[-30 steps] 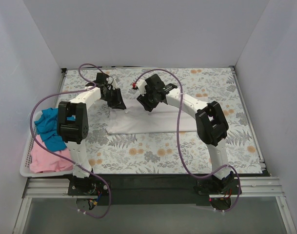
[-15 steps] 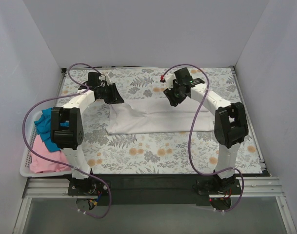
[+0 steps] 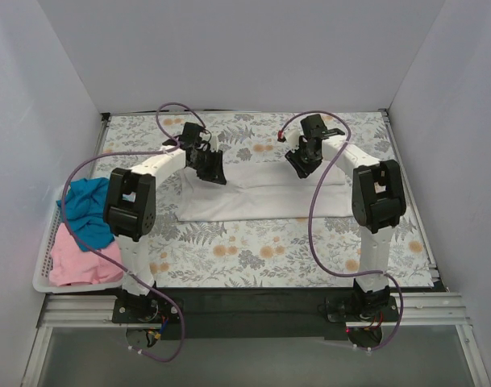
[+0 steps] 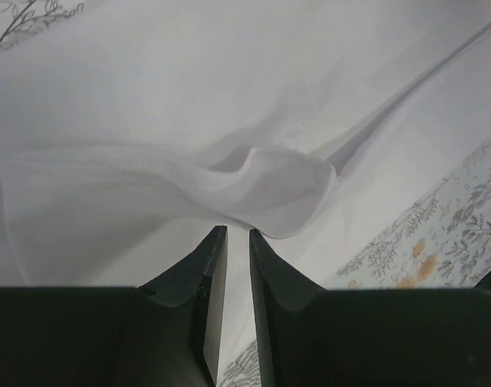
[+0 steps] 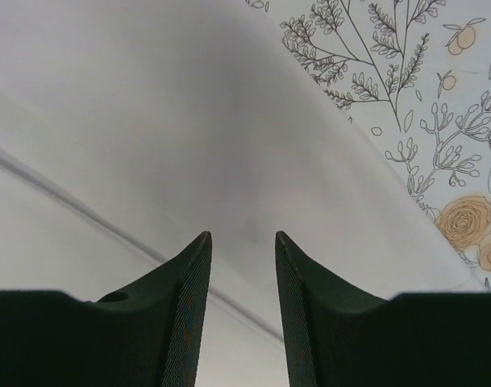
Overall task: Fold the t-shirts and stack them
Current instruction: Fold the tshirt
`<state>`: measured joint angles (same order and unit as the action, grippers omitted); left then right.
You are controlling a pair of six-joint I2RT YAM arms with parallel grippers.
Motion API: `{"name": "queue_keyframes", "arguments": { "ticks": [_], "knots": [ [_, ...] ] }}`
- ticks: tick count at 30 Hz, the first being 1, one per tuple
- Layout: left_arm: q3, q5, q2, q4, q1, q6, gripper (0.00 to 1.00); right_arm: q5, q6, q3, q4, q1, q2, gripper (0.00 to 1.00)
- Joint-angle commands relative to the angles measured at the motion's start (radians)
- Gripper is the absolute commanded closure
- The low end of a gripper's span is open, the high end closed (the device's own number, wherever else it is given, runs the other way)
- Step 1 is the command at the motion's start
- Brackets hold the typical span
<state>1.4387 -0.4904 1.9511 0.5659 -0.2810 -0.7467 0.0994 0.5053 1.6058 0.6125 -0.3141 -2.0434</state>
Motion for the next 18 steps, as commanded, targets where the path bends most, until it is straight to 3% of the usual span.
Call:
{"name": "queue_keyframes", "arguments": {
  "ticks": [1,9,10,15,18],
  "knots": [
    [0.126,0.039,0.072,0.009,-0.011,0.023,0.83,-0.027,0.038,0.052,0.012,0.017,-0.04,0.57],
    [0.37,0.065,0.281,0.074,-0.02,0.035,0.82,-0.089,0.075,0.017,0.012,0.033,-0.092,0.57],
    [0.461,0.067,0.313,0.116,-0.014,0.052,0.82,-0.095,0.094,-0.019,0.012,0.033,-0.087,0.57],
    [0.486,0.09,0.246,0.161,0.014,0.087,0.81,-0.095,0.111,-0.073,0.015,0.033,-0.066,0.59],
    [0.392,0.114,0.114,0.173,0.013,0.132,0.79,-0.049,0.113,-0.131,0.052,0.029,-0.028,0.59]
  ]
}}
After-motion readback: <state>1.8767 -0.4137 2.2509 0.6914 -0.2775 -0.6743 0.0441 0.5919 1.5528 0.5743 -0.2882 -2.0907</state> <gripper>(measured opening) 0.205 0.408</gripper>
